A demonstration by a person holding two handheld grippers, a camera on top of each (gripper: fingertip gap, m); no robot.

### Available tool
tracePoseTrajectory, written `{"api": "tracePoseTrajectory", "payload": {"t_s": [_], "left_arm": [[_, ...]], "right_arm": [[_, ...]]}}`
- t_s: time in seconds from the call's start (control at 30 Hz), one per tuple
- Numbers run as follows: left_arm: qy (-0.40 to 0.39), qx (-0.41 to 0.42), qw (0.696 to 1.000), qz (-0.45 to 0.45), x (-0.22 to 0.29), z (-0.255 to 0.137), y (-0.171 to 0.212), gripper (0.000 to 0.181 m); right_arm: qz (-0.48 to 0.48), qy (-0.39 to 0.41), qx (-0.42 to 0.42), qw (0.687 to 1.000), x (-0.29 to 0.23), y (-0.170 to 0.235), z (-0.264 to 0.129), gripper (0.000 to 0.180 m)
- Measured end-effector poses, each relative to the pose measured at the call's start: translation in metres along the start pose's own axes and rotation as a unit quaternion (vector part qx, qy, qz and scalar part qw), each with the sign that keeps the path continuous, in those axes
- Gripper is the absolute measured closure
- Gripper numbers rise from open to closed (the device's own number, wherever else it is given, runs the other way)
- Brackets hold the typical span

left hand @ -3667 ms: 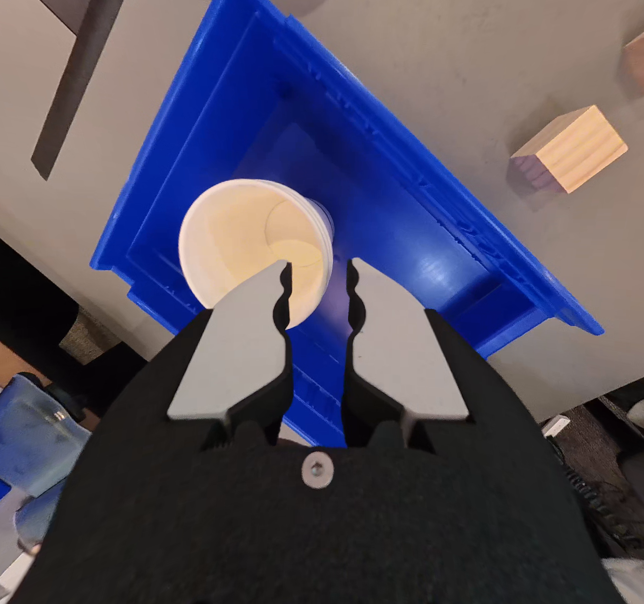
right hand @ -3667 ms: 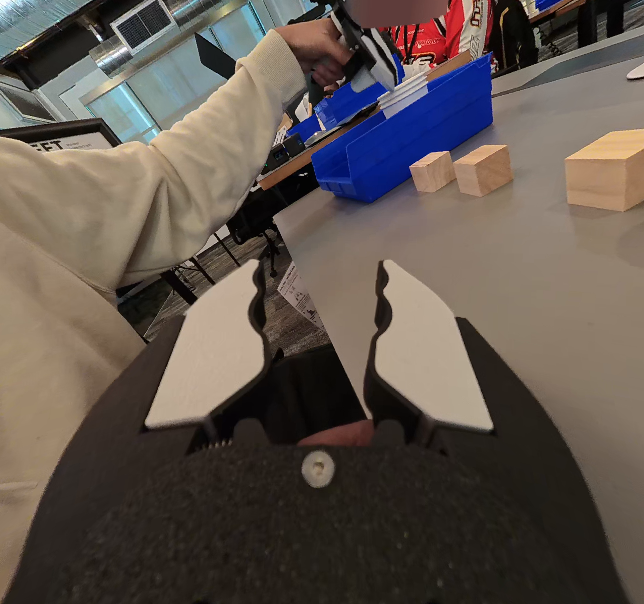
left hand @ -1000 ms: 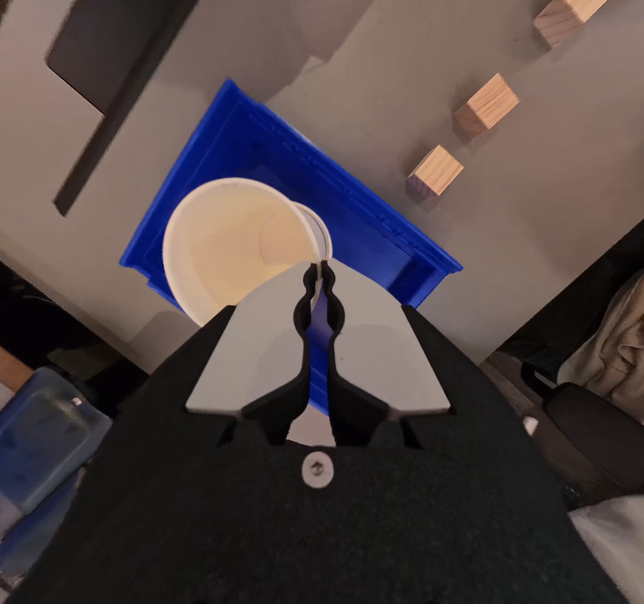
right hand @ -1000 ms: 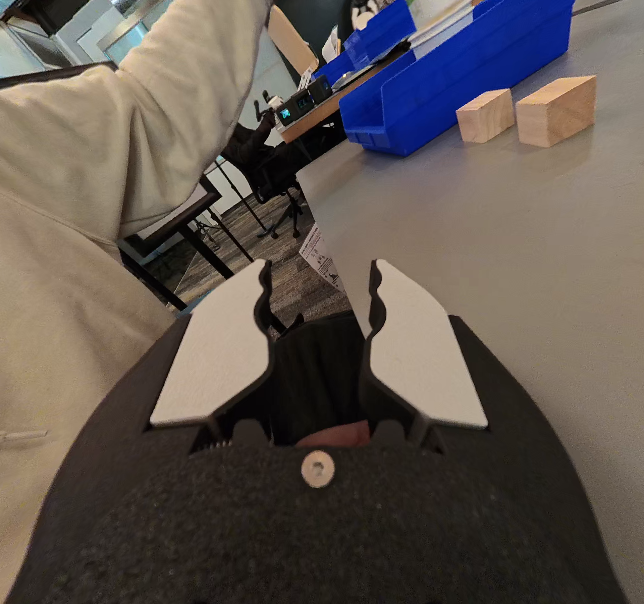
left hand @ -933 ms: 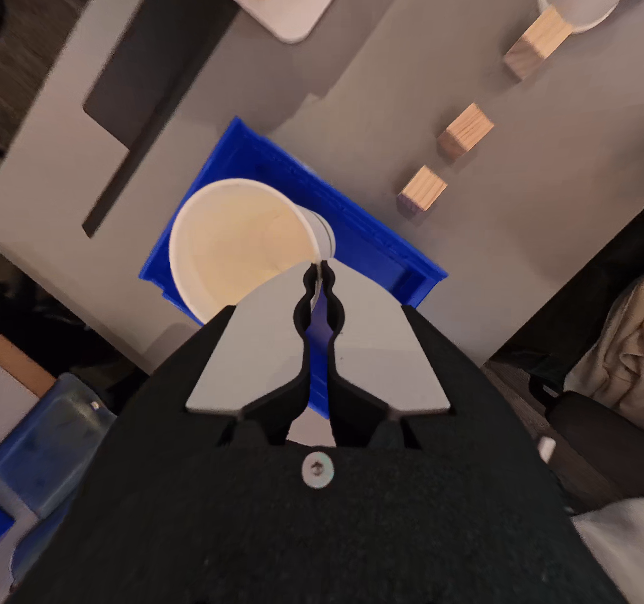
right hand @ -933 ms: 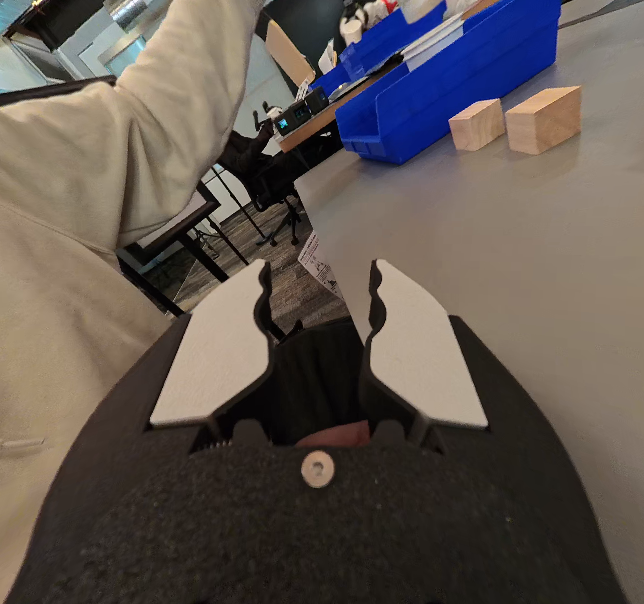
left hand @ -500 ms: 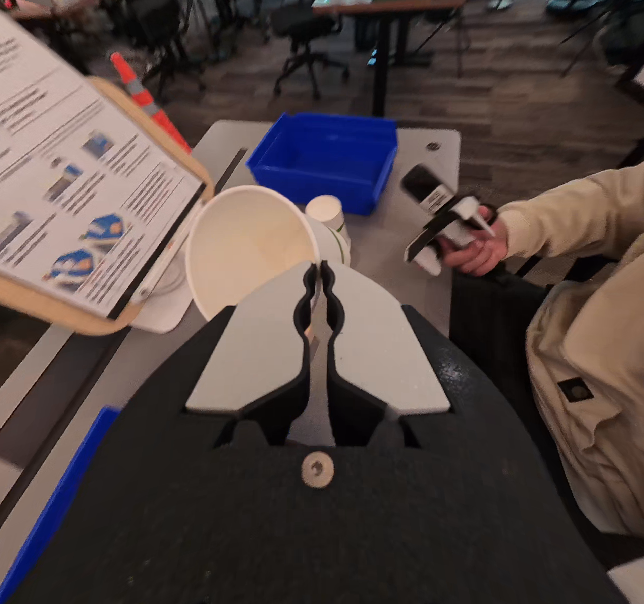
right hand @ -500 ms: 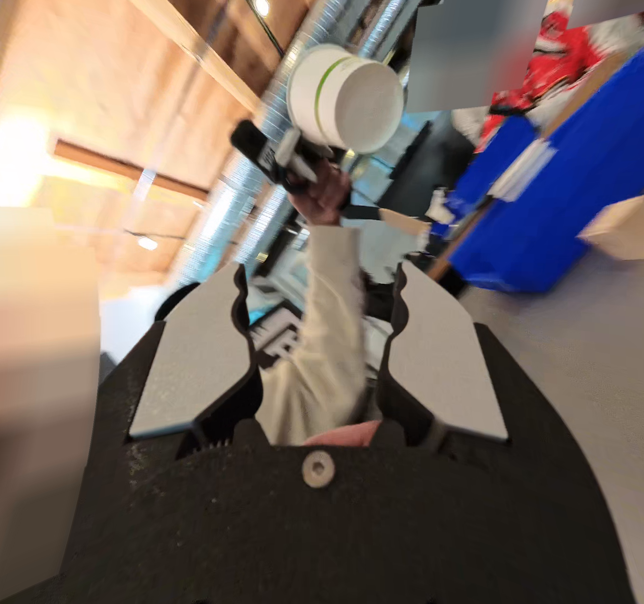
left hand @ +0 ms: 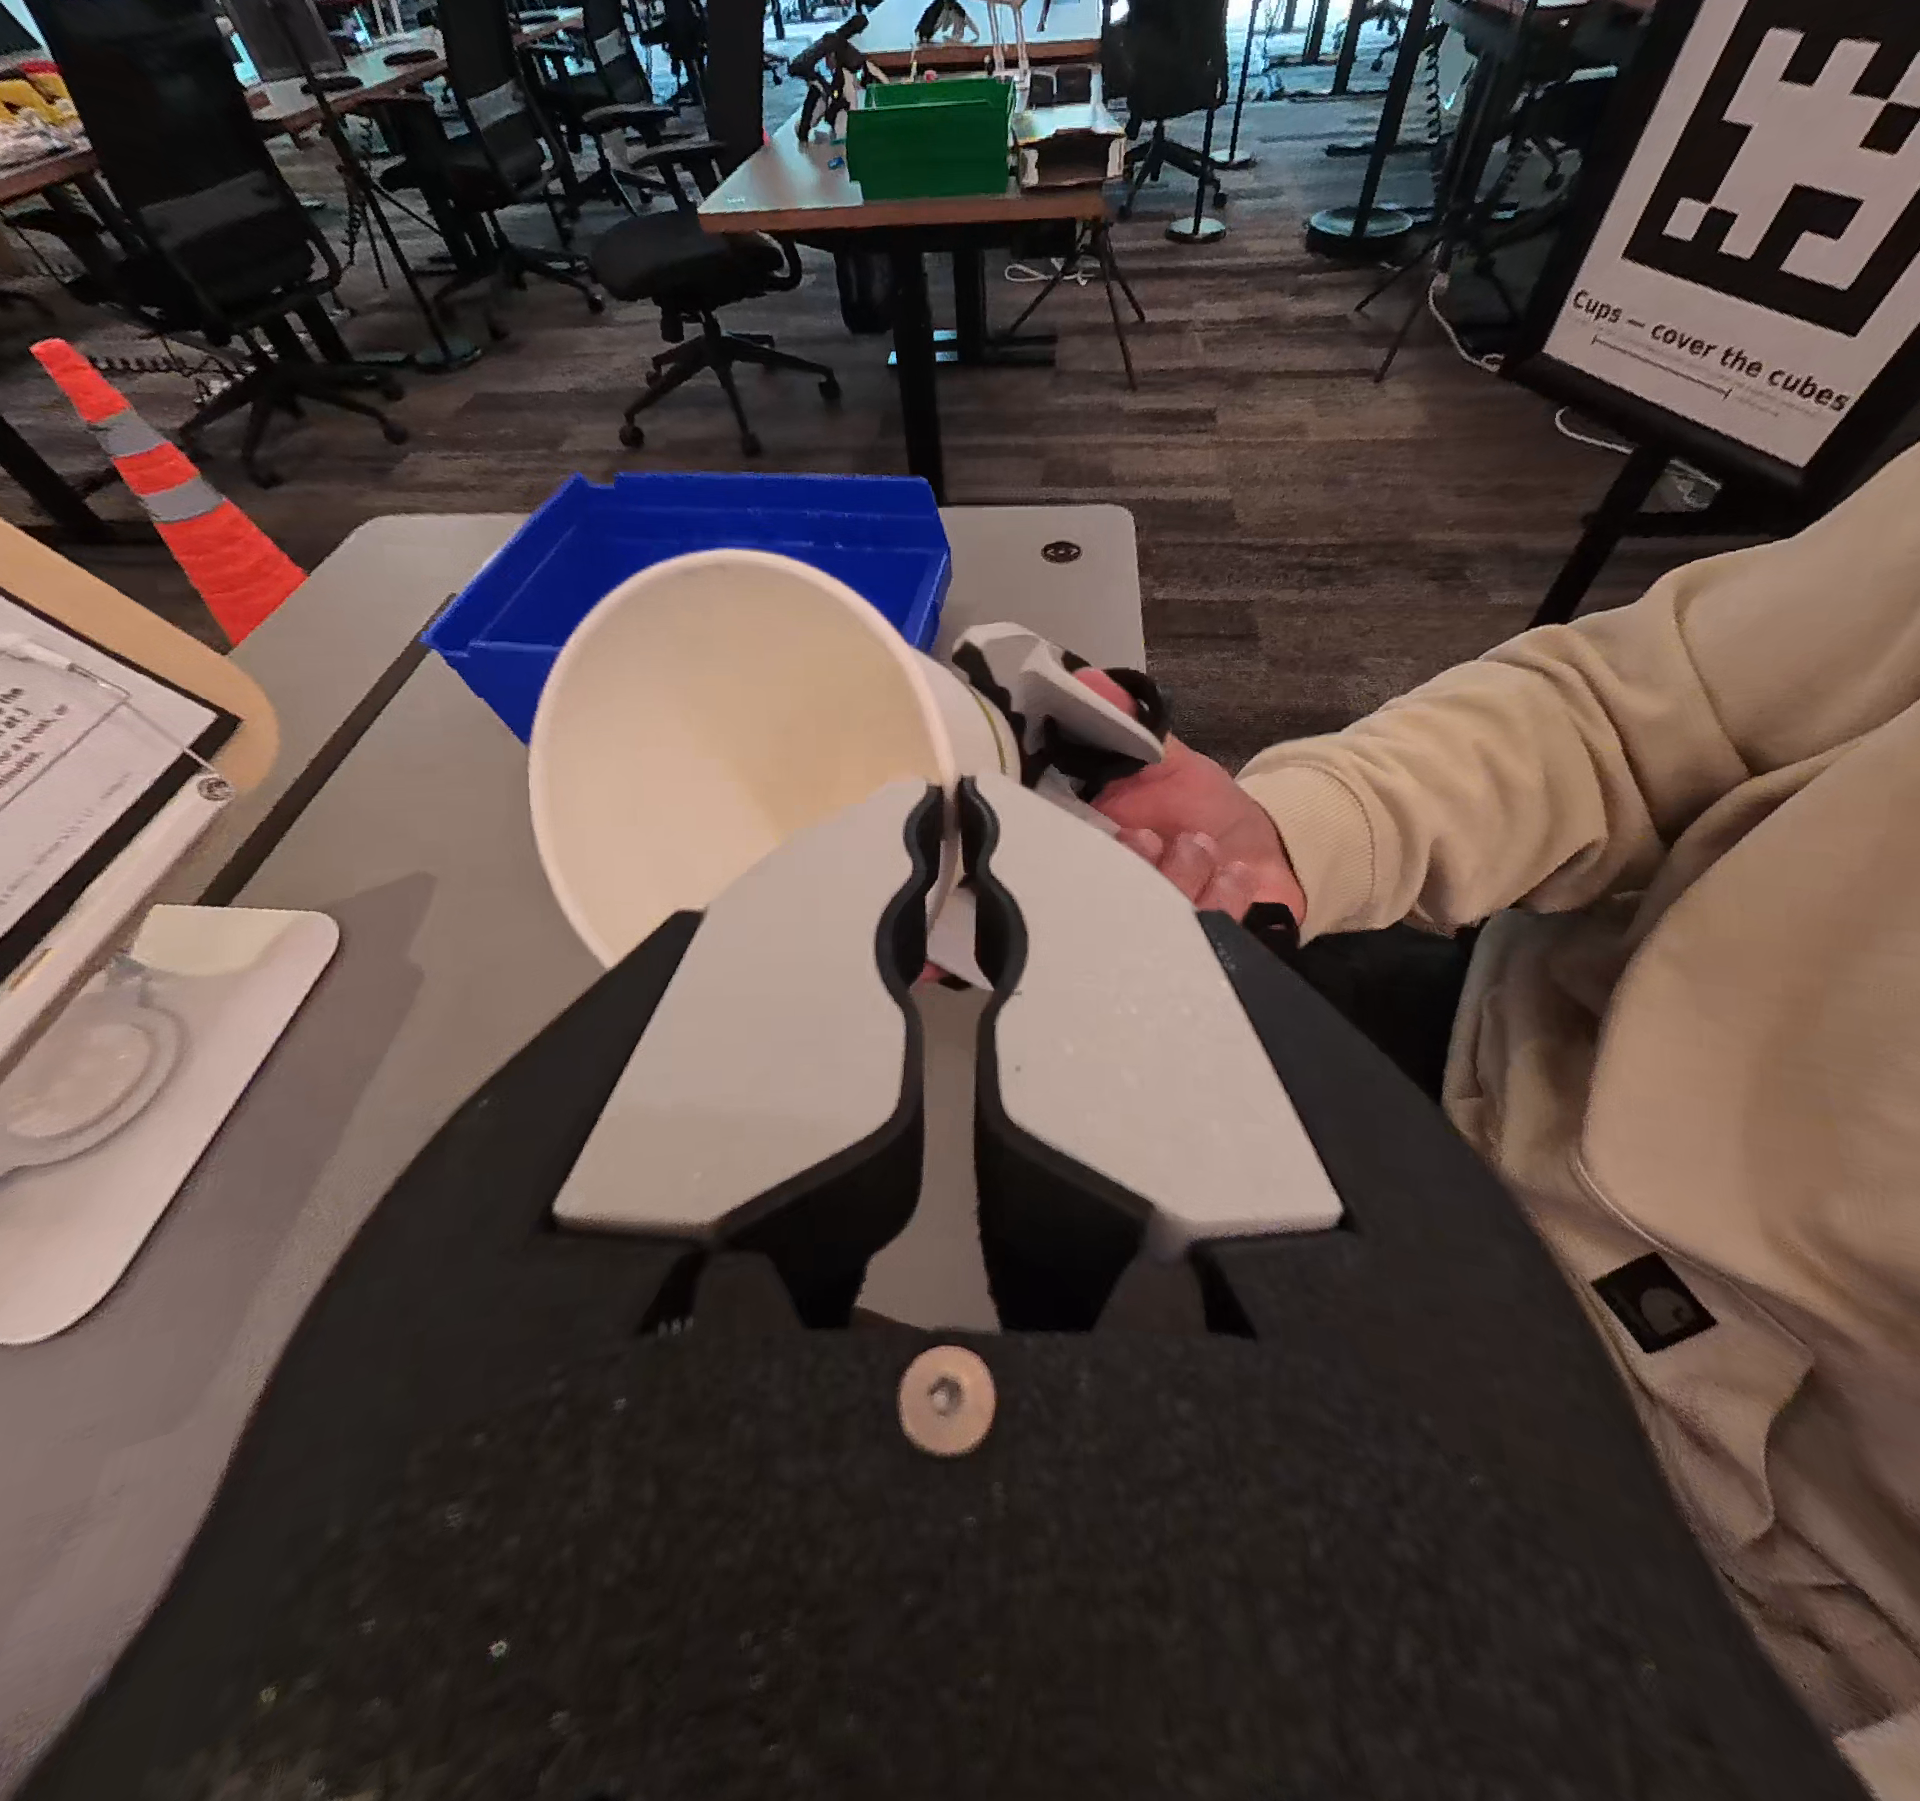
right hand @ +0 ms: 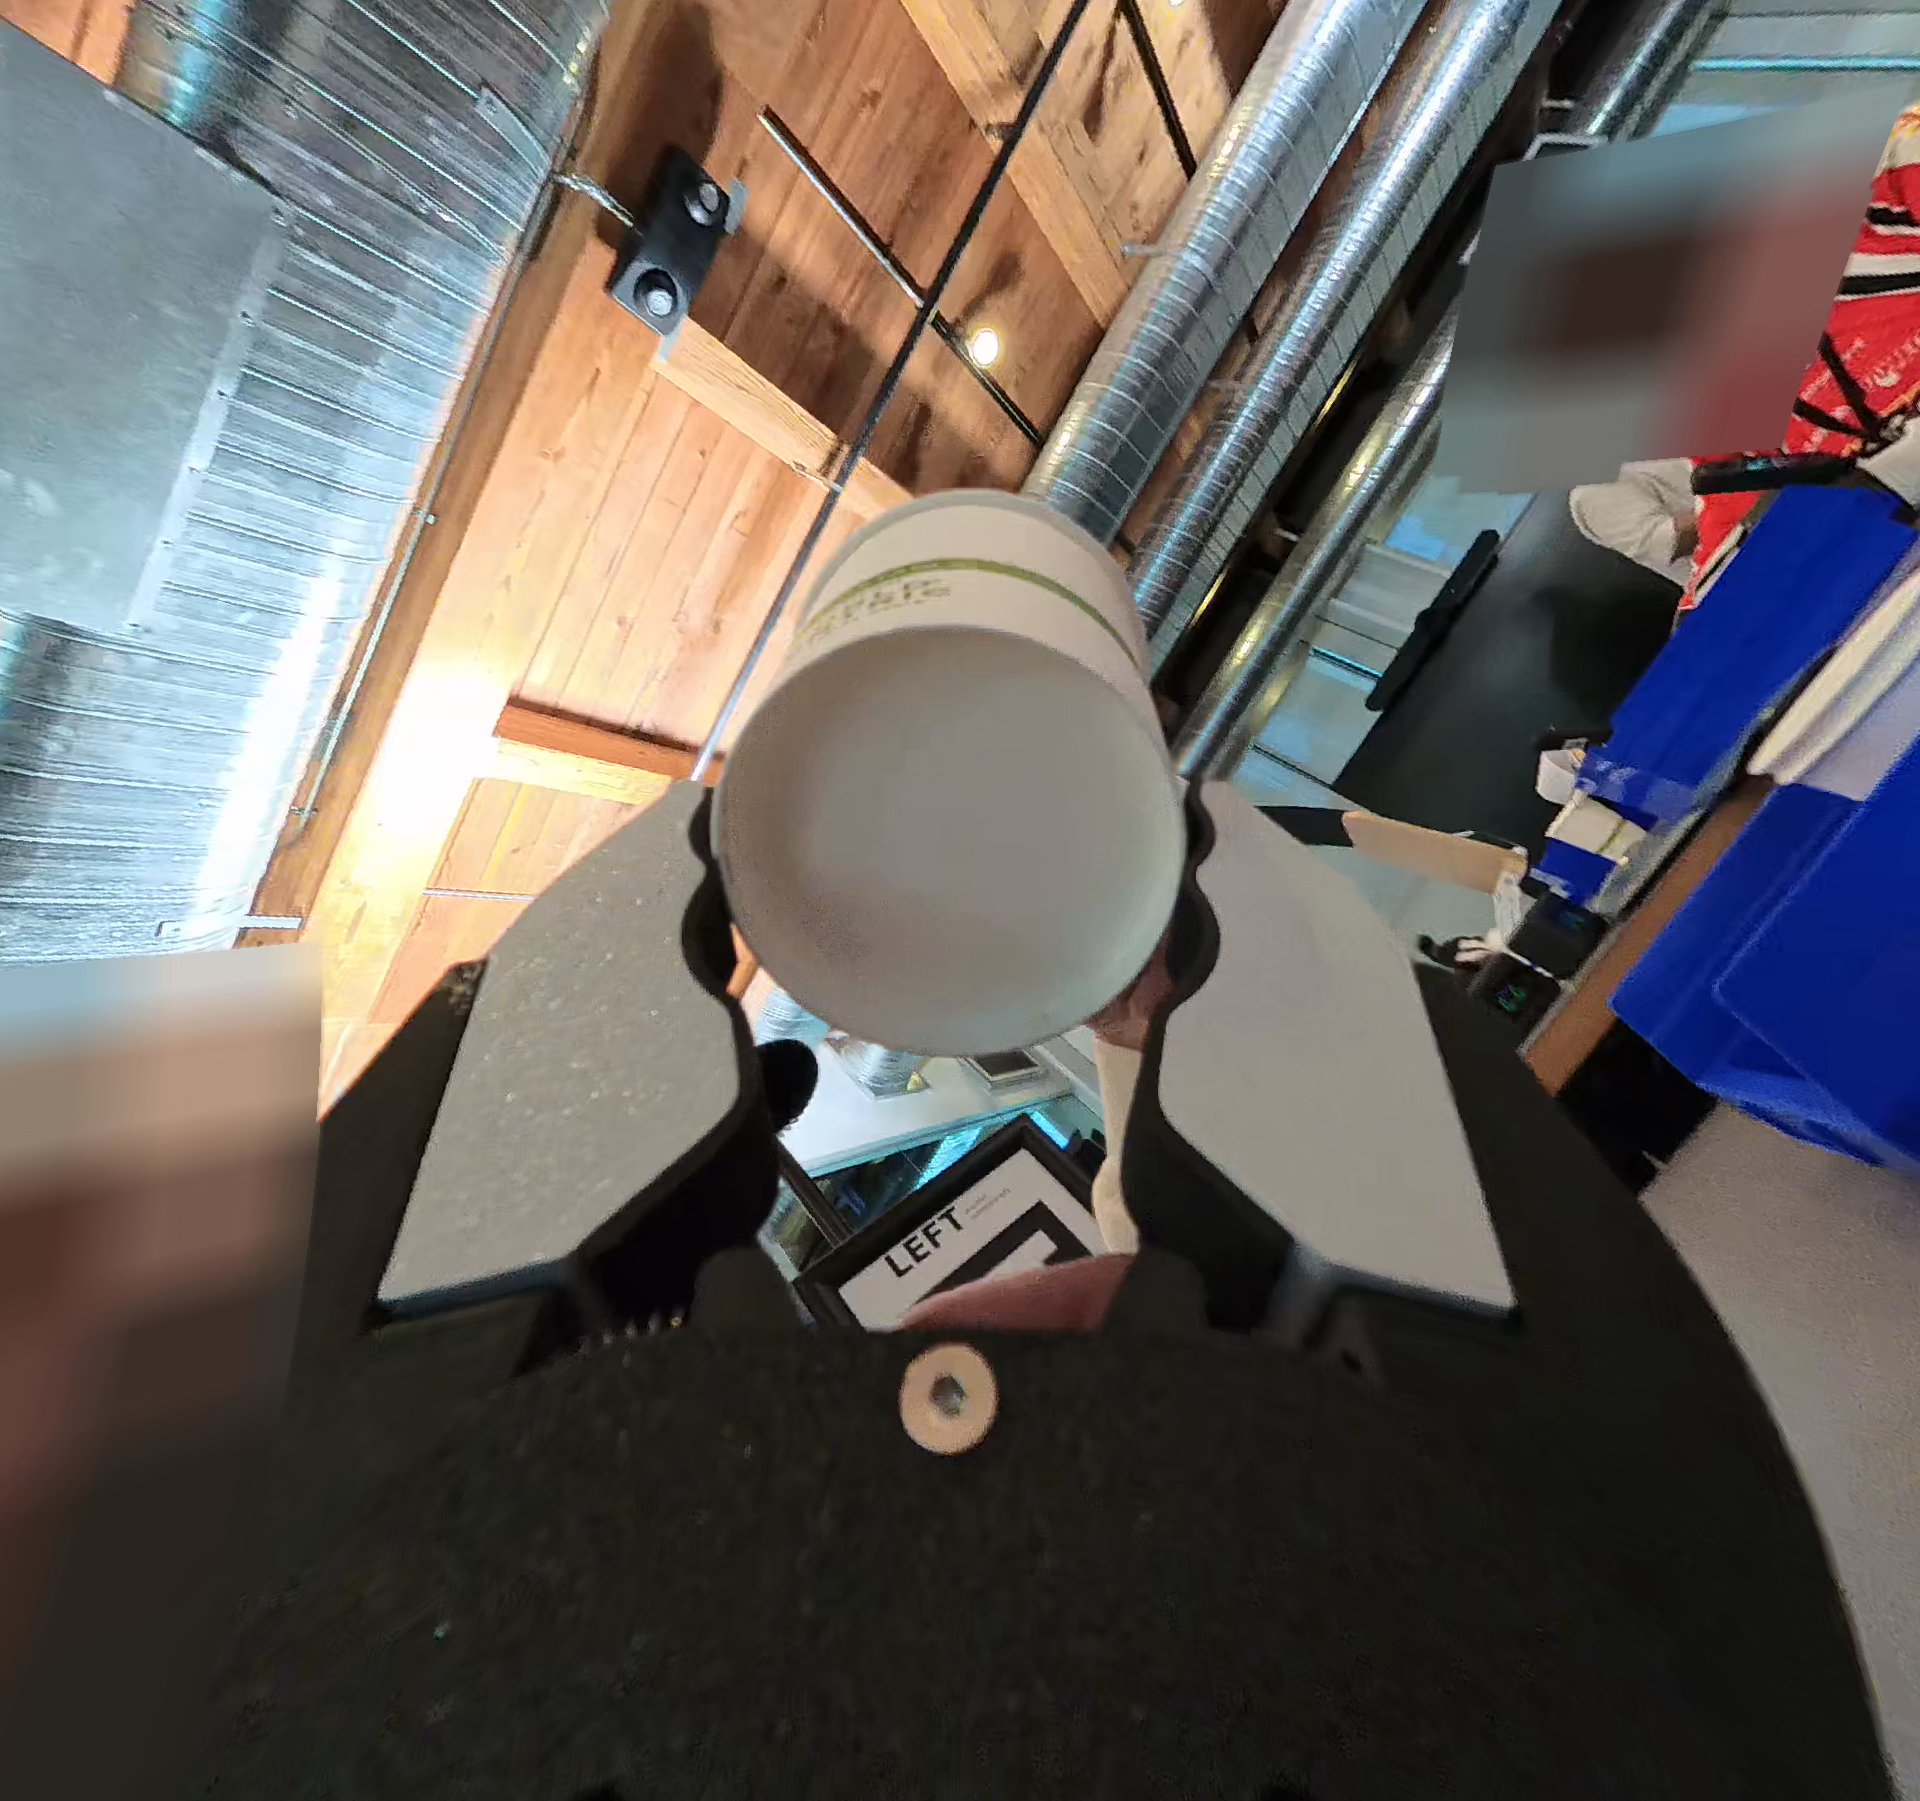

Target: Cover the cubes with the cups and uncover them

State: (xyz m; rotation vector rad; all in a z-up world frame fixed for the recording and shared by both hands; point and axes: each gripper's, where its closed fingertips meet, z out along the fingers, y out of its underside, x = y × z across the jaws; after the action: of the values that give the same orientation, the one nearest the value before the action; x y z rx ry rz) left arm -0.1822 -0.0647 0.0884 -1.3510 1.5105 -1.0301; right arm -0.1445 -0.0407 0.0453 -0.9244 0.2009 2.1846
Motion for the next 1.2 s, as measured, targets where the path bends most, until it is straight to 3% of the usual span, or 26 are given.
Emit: {"api": "tracePoseTrajectory", "payload": {"t_s": [0.1,0.17,0.23,0.37,0.43,0.53,0.6,0.7,0.8,0.87,0.93,1.07,1.2], "left_arm": [[-0.013,-0.014,1.000,-0.005,0.002,0.002,0.013,0.175],[-0.026,-0.007,0.999,-0.017,0.006,-0.002,0.017,0.147],[-0.052,0.001,0.998,-0.034,0.012,-0.011,0.024,0.130],[-0.236,0.004,0.968,-0.081,-0.003,-0.025,0.075,0.125],[-0.322,-0.028,0.940,-0.106,-0.009,-0.026,0.119,0.126],[-0.344,-0.050,0.926,-0.150,0.001,-0.007,0.169,0.131],[-0.321,-0.055,0.930,-0.169,0.012,0.008,0.187,0.131],[-0.296,-0.069,0.935,-0.180,0.019,0.024,0.199,0.132],[-0.286,-0.068,0.940,-0.173,0.023,0.027,0.196,0.133],[-0.282,-0.055,0.942,-0.176,0.024,0.025,0.192,0.133],[-0.275,-0.049,0.943,-0.181,0.025,0.023,0.190,0.134],[-0.270,-0.044,0.947,-0.170,0.029,0.020,0.185,0.136],[-0.270,-0.049,0.949,-0.156,0.033,0.023,0.182,0.136]], "right_arm": [[-0.014,0.021,-0.003,1.000,0.005,-0.003,-0.007,0.098],[-0.026,0.028,-0.019,0.999,0.003,-0.005,-0.012,0.098],[-0.065,0.050,-0.030,0.996,-0.002,-0.012,-0.020,0.098],[-0.225,0.165,-0.074,0.958,-0.018,-0.045,-0.038,0.100],[-0.336,0.244,-0.122,0.901,-0.025,-0.066,-0.039,0.100],[-0.462,0.372,-0.236,0.770,-0.009,-0.092,-0.026,0.101],[-0.487,0.423,-0.334,0.688,0.023,-0.097,-0.011,0.101],[-0.485,0.458,-0.416,0.618,0.065,-0.100,0.007,0.102],[-0.494,0.475,-0.430,0.588,0.091,-0.109,0.019,0.102],[-0.486,0.489,-0.411,0.596,0.108,-0.114,0.020,0.102],[-0.474,0.514,-0.394,0.596,0.129,-0.117,0.011,0.102],[-0.494,0.560,-0.367,0.554,0.161,-0.128,-0.013,0.101],[-0.511,0.573,-0.332,0.547,0.171,-0.132,-0.021,0.102]]}}
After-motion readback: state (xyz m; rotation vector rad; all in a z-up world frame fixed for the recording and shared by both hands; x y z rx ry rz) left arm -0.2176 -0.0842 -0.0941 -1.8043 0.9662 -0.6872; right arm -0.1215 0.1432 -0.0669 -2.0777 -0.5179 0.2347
